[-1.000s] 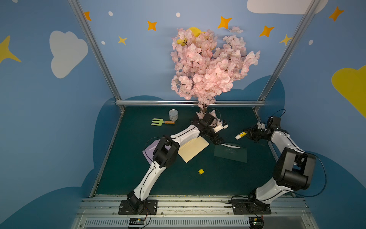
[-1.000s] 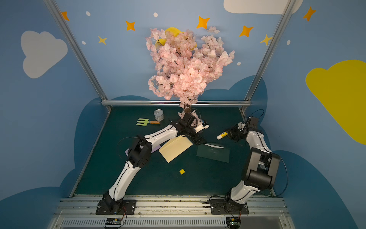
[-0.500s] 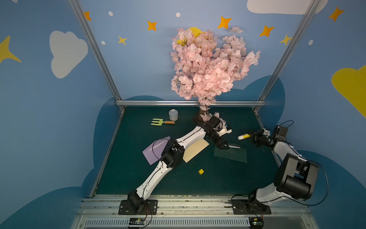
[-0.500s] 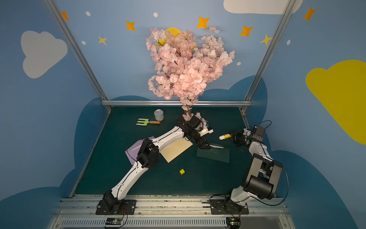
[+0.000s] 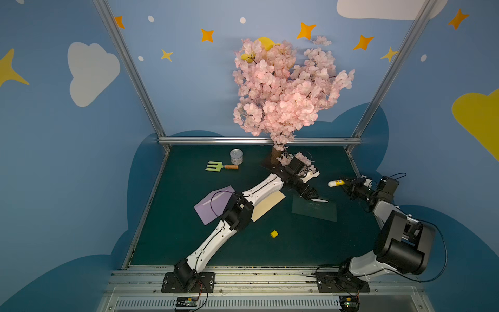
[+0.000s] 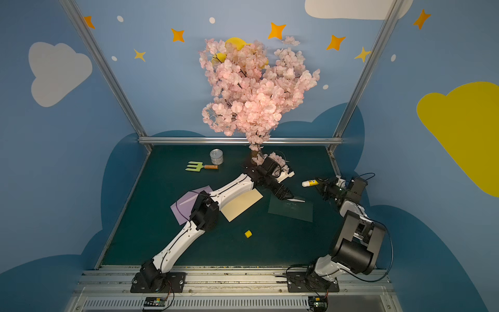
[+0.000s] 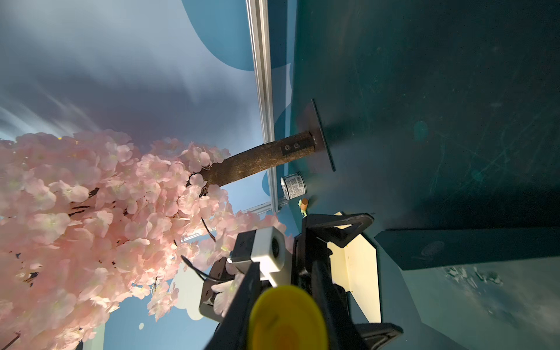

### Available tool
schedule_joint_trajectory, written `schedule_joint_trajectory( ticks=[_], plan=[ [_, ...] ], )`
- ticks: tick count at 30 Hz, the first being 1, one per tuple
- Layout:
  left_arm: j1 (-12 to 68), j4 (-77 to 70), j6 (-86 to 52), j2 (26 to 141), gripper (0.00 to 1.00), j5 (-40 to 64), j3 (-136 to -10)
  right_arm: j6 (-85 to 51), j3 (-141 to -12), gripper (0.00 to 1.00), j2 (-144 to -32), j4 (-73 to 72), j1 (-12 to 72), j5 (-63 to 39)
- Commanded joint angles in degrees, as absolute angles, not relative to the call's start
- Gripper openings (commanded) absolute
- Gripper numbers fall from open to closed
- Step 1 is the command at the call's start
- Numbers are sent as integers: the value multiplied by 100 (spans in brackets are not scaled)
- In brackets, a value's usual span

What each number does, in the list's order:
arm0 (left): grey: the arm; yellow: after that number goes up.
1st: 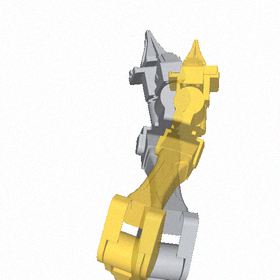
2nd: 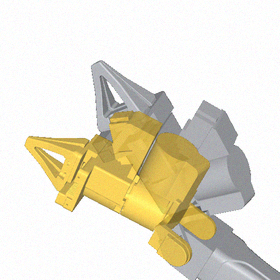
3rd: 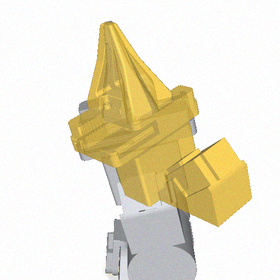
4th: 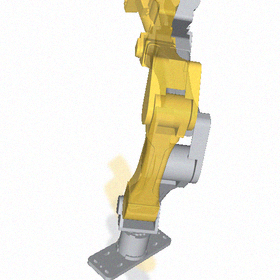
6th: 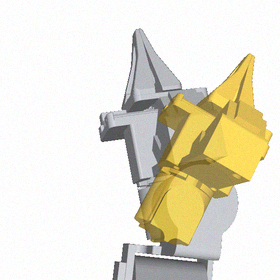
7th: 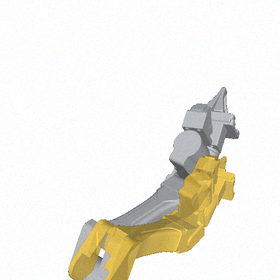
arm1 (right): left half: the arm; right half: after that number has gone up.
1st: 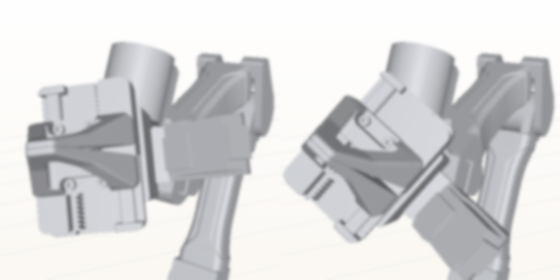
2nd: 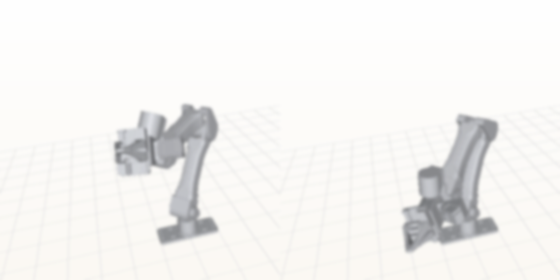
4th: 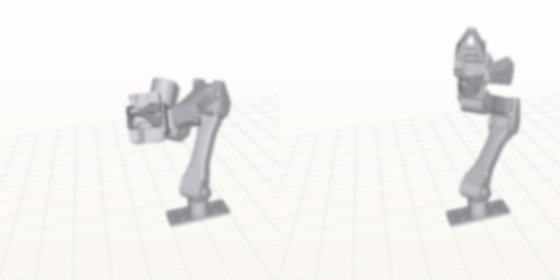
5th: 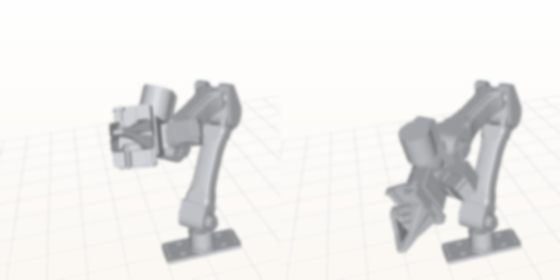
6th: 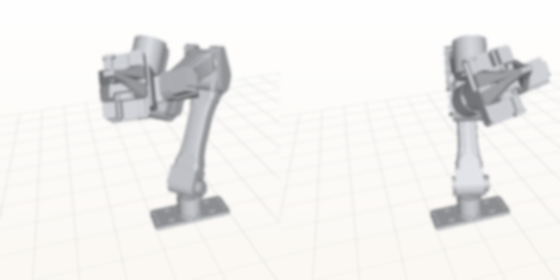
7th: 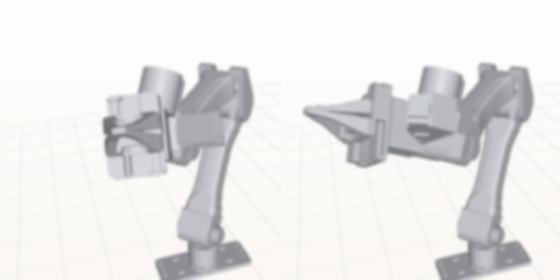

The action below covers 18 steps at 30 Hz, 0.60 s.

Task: Seal the envelope with a glue stick
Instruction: Move the envelope to the center of the board.

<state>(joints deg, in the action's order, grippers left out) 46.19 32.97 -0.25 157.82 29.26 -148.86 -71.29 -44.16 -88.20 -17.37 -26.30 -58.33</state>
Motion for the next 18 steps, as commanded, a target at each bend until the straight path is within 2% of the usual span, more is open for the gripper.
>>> schedule_joint_trajectory(
  ticks=[1,4,9,12,15,18],
  plan=[
    [4670,3319,57,16053,97,2829,-14950,-7867,-4183,0,-9067,-3050,-2699,-6164],
    [4744,3313,106,16147,97,2565,-15014,-8601,-3947,0,-9363,-4262,-2732,-6273],
    [4812,3353,46,16346,87,2158,-15187,-9509,-3725,0,-9828,-5750,-2707,-6406],
    [4817,3363,11,16343,74,2042,-15183,-9419,-3724,0,-9857,-5715,-2690,-6418],
    [4817,3405,69,16300,58,2022,-15177,-9165,-3750,0,-9787,-5370,-2681,-6400],
    [4808,3476,97,16249,31,2035,-15182,-8829,-3761,0,-9666,-4869,-2694,-6357]
  ],
)
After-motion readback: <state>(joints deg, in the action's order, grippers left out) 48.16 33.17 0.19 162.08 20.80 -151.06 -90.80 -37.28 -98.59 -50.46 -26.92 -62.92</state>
